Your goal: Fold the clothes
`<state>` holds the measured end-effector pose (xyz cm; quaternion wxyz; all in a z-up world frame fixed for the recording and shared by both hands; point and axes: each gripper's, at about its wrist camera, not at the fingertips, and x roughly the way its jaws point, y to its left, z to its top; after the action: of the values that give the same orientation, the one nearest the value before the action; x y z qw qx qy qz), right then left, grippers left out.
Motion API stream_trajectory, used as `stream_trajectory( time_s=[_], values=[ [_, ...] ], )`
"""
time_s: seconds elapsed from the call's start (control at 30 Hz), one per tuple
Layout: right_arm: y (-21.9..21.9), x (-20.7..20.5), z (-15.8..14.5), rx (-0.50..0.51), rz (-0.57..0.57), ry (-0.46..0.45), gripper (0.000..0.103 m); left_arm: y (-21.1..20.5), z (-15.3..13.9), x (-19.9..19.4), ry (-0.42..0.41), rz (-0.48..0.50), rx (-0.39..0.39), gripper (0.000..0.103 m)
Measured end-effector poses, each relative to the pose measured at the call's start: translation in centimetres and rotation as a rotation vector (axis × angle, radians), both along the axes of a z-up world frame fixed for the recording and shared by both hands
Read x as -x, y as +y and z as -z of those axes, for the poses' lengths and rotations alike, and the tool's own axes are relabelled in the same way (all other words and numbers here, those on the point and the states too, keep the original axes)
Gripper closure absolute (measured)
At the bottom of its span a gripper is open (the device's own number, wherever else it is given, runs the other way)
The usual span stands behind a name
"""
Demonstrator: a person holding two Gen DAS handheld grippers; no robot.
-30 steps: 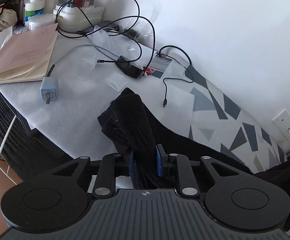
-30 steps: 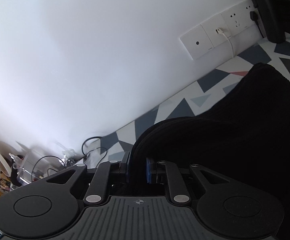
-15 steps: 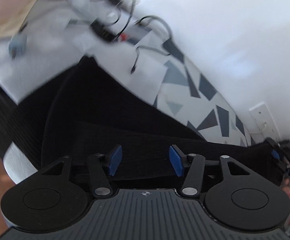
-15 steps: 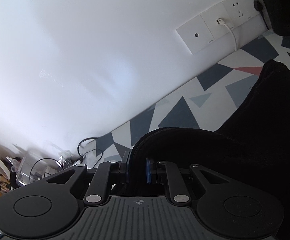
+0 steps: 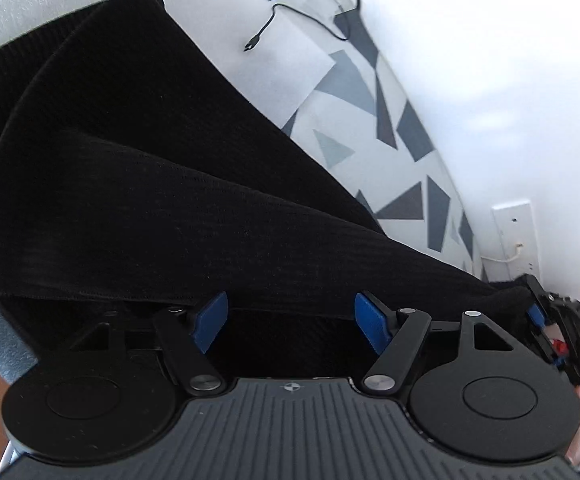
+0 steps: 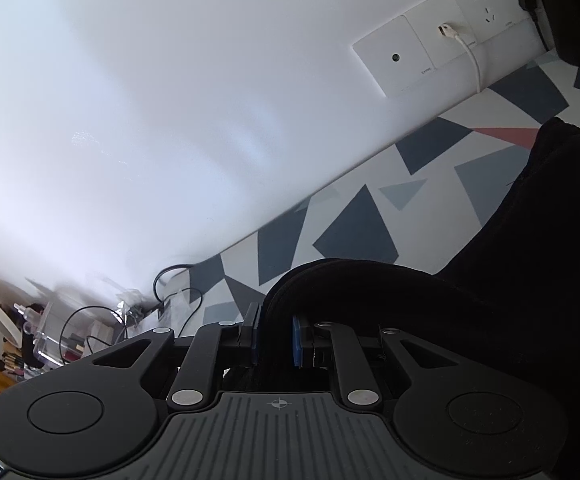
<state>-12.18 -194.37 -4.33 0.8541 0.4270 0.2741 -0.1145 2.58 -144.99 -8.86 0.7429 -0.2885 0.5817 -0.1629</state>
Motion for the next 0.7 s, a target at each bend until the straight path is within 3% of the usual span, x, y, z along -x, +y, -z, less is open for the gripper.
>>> stream_trajectory(
  time_s=[0.03, 0.1, 0.17, 0.27, 0.33, 0.57, 0.7],
  values=[
    [0.0, 0.0, 0.0, 0.006, -0.002, 0.002, 0.089, -0.4, -0.1, -0.2, -0.021, 0.005, -0.034, 0.033],
    [0.1, 0.0, 0.0, 0.027, -0.004, 0.009, 0.089, -1.2, -0.6, -0.7, -0.066, 0.02, -0.106, 0.045],
    [0.1, 0.1, -0.1, 0.048, -0.004, 0.016, 0.089, -1.7, -0.9, -1.2, -0.093, 0.031, -0.142, 0.07],
    [-0.2, 0.2, -0.3, 0.035, -0.002, 0.005, 0.089, -1.9, -1.4, -1.7, -0.126, 0.032, -0.153, 0.094],
    [-0.3, 0.3, -0.6, 0.044, -0.01, -0.005, 0.089, -2.0, -2.2, -1.7, -0.175, 0.035, -0.162, 0.099],
    [0.1, 0.9, -2.8, 0.109, -0.035, -0.08, 0.089, -3.6, -6.5, -2.5, -0.413, 0.09, -0.258, 0.102],
    [-0.5, 0.4, -3.6, 0.111, -0.026, -0.104, 0.089, -4.7, -7.3, -4.0, -0.439, 0.12, -0.268, 0.102]
  ],
)
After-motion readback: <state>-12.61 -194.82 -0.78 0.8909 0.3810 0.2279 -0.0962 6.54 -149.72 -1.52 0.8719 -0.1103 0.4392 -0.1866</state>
